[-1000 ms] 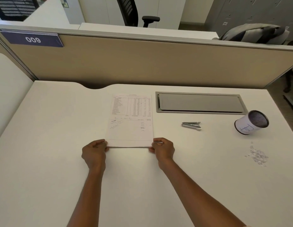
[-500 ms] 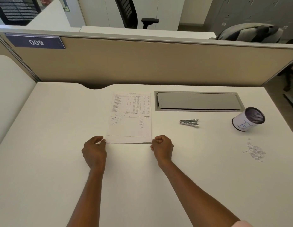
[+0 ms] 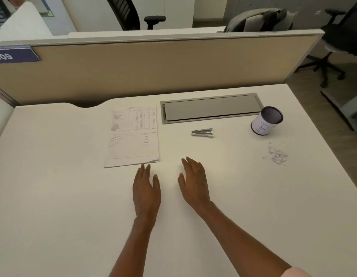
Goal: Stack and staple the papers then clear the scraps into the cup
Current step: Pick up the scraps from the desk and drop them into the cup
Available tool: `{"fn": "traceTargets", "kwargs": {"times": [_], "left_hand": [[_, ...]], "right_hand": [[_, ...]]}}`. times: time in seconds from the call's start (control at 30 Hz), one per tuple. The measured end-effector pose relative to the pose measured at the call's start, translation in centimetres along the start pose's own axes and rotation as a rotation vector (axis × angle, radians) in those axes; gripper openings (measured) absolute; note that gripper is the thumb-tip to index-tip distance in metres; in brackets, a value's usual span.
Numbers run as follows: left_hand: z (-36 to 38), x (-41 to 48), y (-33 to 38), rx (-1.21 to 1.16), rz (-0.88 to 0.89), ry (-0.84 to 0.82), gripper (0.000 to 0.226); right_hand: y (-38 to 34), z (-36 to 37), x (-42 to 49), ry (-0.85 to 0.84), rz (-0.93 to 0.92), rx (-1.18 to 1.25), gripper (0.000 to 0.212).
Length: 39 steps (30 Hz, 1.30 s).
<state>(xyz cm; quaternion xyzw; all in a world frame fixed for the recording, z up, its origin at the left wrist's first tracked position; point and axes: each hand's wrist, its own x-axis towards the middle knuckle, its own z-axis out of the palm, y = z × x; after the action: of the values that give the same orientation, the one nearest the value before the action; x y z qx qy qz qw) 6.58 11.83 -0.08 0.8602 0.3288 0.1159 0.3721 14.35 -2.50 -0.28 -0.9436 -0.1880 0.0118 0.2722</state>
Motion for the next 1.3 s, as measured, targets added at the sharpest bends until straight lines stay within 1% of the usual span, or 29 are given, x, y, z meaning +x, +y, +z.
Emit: {"fn": "traceTargets", "kwargs": {"times": [0.07,0.23,0.43,0.6,0.77,0.87,0.93,1.07,1.17,1.23,1.3], "left_hand": [[2.0,-1.8,1.6,0.018,0.04,-0.058,0.05],[7.8,-5.2,6.6,0.059,0.153,-0.177,0.051],[15.1,-8.6,12.8,0.095,0.215,-0.259,0.053],[20.8,-10.5,17.0,0.177,0.272,-0.273,0.053],[24.9,-11.5,18.7,0.352,0.28,-0.228,0.056],[26.0,-11.9,18.6,0.449,0.283,-0.178,0.06],[26.2,-12.1,18.7,0.476,0.284,-0.163,0.061],[26.4,-12.1,19.0,0.507,0.274,-0.137,0.062],[26.6,-12.2,19.4,0.513,0.268,-0.123,0.062],[26.7,-12.2,19.6,0.51,0.262,-0.122,0.061],[26.7,-12.2,19.7,0.506,0.258,-0.12,0.061]], "right_hand": [[2.2,-1.2,-0.8,-0.005,0.014,-0.02,0.051],[9.2,-4.9,-2.2,0.054,0.062,-0.059,0.049],[18.3,-10.6,-2.8,0.111,0.147,-0.09,0.05],[25.1,-15.2,-2.7,0.161,0.199,-0.122,0.055],[30.2,-18.7,-1.6,0.156,0.354,-0.137,0.071],[32.2,-19.6,-0.6,0.122,0.453,-0.017,0.085],[33.0,-19.7,0.2,0.097,0.49,0.073,0.088],[33.5,-19.6,1.9,0.066,0.429,0.157,0.083],[33.5,-19.7,2.8,0.028,0.349,0.123,0.077],[33.4,-19.9,3.4,0.016,0.292,0.079,0.067],[33.2,-20.0,4.0,0.029,0.245,0.032,0.052]]}}
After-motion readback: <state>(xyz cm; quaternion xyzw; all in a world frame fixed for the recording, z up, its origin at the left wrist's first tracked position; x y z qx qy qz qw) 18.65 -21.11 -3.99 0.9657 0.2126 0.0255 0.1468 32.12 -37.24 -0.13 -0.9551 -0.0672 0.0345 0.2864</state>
